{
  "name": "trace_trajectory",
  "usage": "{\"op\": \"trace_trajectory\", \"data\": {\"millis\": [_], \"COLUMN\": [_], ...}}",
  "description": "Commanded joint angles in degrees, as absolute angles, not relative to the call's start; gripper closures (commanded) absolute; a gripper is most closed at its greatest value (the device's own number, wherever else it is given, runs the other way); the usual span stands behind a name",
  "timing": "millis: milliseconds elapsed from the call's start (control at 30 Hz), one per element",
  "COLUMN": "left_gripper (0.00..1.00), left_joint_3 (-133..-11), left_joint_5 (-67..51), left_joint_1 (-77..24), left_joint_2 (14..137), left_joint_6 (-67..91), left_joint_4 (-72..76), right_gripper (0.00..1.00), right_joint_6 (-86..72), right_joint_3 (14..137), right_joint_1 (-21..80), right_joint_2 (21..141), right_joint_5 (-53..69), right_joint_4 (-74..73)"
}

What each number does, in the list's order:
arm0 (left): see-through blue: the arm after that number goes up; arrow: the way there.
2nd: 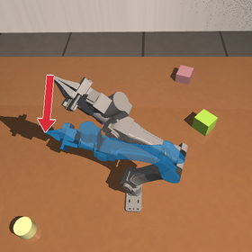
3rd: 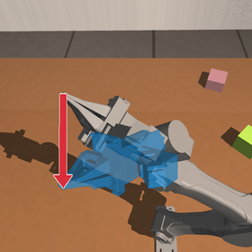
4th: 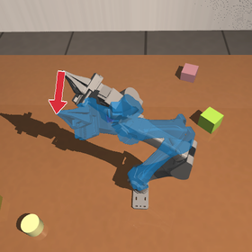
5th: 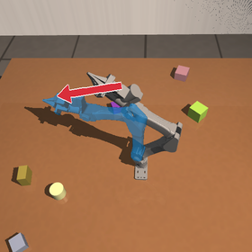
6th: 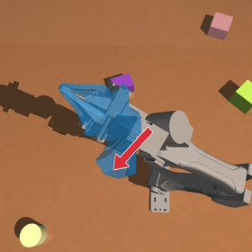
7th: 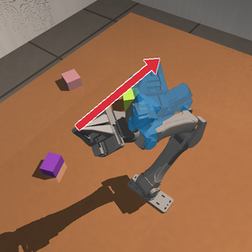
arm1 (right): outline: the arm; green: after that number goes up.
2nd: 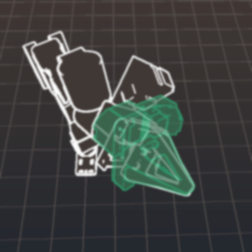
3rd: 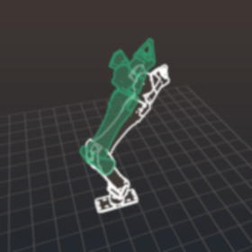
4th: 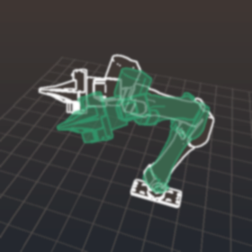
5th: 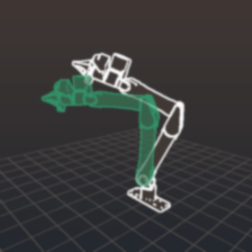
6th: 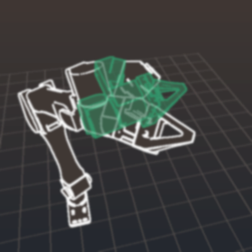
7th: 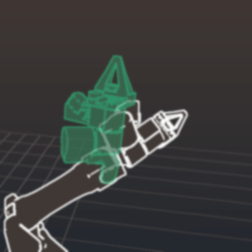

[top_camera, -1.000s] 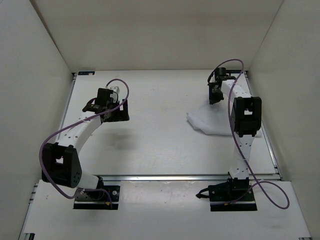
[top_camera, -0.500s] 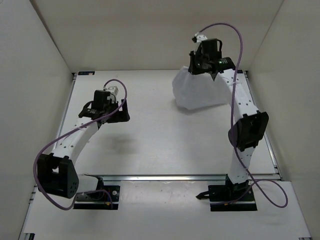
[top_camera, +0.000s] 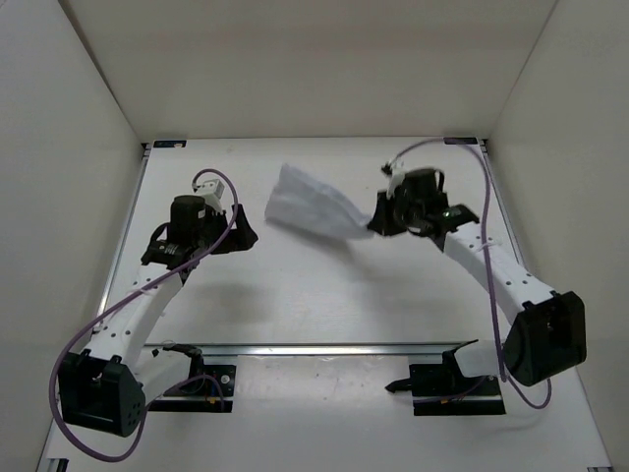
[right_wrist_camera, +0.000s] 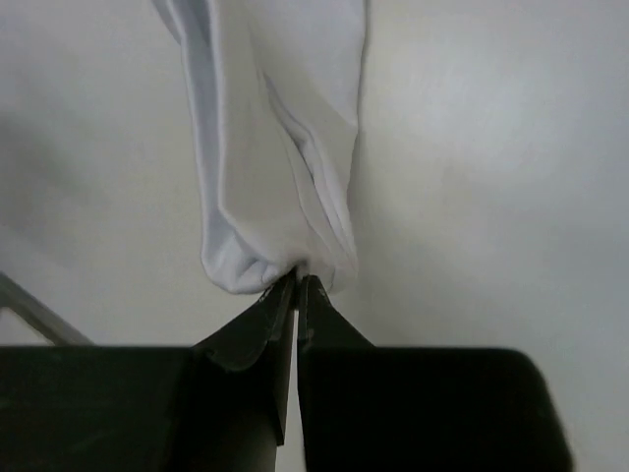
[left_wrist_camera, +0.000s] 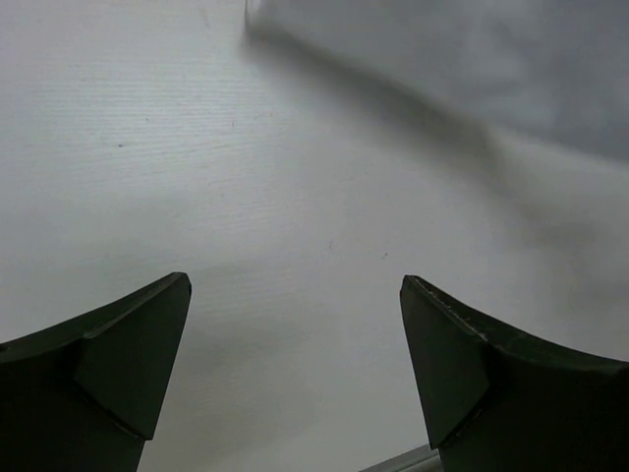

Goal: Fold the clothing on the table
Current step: Move the skirt to the center of the board

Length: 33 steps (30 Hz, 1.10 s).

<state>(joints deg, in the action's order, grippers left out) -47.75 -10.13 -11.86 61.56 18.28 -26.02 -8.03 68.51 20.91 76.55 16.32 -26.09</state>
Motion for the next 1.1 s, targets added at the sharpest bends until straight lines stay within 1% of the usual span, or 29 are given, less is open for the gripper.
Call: {"op": "trace_trajectory", "data": {"millis": [0, 100, 167, 267, 367, 533, 667, 767, 933, 1067], "left_gripper": [0.01, 0.02, 0.02, 0.01, 0.02, 0.01, 0.01, 0.02, 0.02, 0.01], "left_joint_3": [-45.10, -42.64, -41.49, -37.98, -35.77, -45.85, -55.26, -60.54, -63.01, -62.93], "left_joint_5": [-14.58, -16.95, -19.15, -18.72, -23.54, -20.74, -24.34, -25.05, -27.77, -30.05], "left_joint_1": [-12.74, -13.79, -14.84, -17.92, -19.68, -20.48, -19.16, -21.17, -23.12, -22.94], "left_joint_2": [59.68, 60.20, 60.38, 60.99, 65.37, 72.33, 82.94, 90.06, 100.35, 104.67], "left_joint_6": [19.86, 21.26, 22.84, 27.50, 32.33, 30.24, 30.23, 28.49, 25.05, 24.26], "left_joint_4": [-24.26, -24.52, -24.08, -22.77, -18.21, -17.23, -12.93, -9.76, -3.79, -2.12], "right_gripper": [1.00, 1.00, 1.00, 1.00, 1.00, 1.00, 1.00, 1.00, 1.00, 1.00], "right_joint_6": [-13.08, -14.94, -15.64, -16.26, -16.52, -16.26, -16.35, -15.82, -15.65, -15.64], "right_joint_3": [51.29, 42.22, 39.22, 37.45, 36.83, 36.48, 35.95, 35.16, 35.59, 35.95], "right_joint_1": [20.57, 20.83, 22.14, 21.36, 21.88, 20.22, 17.94, 16.17, 14.85, 15.03], "right_joint_2": [71.11, 68.30, 67.33, 67.24, 68.37, 69.70, 68.04, 67.07, 68.11, 69.08], "right_joint_5": [21.43, 22.32, 21.80, 22.50, 23.03, 22.24, 22.77, 23.99, 24.52, 24.61], "right_joint_4": [-21.72, -20.22, -19.42, -19.16, -18.63, -20.30, -20.13, -19.60, -20.91, -20.13]}}
